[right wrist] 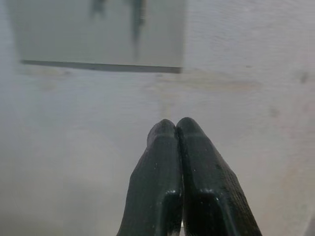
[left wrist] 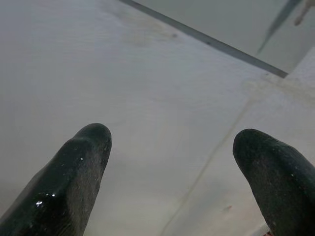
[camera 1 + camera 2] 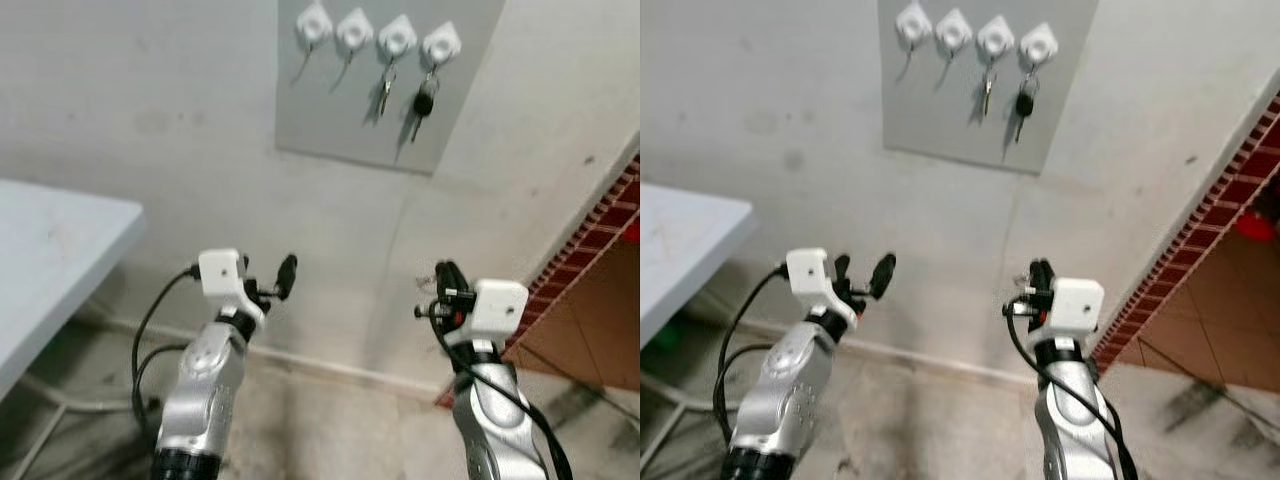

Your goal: Hang keys on a hook

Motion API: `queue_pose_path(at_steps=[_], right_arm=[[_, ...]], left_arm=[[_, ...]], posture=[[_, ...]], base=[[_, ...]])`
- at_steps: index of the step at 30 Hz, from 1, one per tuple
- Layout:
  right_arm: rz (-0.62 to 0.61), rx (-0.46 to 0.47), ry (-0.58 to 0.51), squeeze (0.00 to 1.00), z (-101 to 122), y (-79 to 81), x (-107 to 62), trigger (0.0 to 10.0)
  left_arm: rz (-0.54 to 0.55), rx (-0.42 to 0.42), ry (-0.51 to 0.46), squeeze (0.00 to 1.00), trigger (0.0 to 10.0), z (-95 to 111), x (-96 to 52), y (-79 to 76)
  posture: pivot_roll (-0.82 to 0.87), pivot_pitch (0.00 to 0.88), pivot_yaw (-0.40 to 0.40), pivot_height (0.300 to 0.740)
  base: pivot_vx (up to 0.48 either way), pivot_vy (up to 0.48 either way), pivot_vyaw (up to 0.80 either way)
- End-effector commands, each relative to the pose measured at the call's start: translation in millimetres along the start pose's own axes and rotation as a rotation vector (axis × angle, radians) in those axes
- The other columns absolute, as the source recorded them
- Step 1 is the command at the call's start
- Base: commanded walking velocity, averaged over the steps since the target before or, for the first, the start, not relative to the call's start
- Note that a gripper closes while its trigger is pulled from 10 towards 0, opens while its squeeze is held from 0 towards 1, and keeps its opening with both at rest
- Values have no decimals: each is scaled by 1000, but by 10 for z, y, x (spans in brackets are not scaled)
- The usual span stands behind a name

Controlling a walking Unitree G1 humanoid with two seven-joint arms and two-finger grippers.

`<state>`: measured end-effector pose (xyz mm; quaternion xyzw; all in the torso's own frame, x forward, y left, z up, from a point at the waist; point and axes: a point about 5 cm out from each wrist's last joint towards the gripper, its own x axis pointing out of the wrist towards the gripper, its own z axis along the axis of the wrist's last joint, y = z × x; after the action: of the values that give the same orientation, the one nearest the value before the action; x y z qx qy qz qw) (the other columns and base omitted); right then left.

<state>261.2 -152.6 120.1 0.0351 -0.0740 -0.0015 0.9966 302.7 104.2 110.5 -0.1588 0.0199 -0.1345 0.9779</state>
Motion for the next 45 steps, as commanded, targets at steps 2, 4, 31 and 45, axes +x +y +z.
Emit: queue_pose_path(at_steps=[2,4,31,45], right_arm=[[-18,-4,-13,0,37,-53,1,10000],[-17,-6,-13,0,39,-52,2,10000],[0,7,50,0,-23,-54,14,10000],[285,-44,-54,0,274,-14,329,10000]], left_arm=[[-19,6,-8,0,10000,25,20,-62],[-19,6,-8,0,10000,24,19,-64],[-6,5,-3,0,10000,22,5,-100],[-173,130,-70,0,10000,260,2,-355]], posture=[[-27,51,-77,714],[-28,50,-78,714],[-24,63,-78,714],[-26,67,-71,714]], base=[[377,0,0],[375,0,0],[240,0,0],[0,0,0]])
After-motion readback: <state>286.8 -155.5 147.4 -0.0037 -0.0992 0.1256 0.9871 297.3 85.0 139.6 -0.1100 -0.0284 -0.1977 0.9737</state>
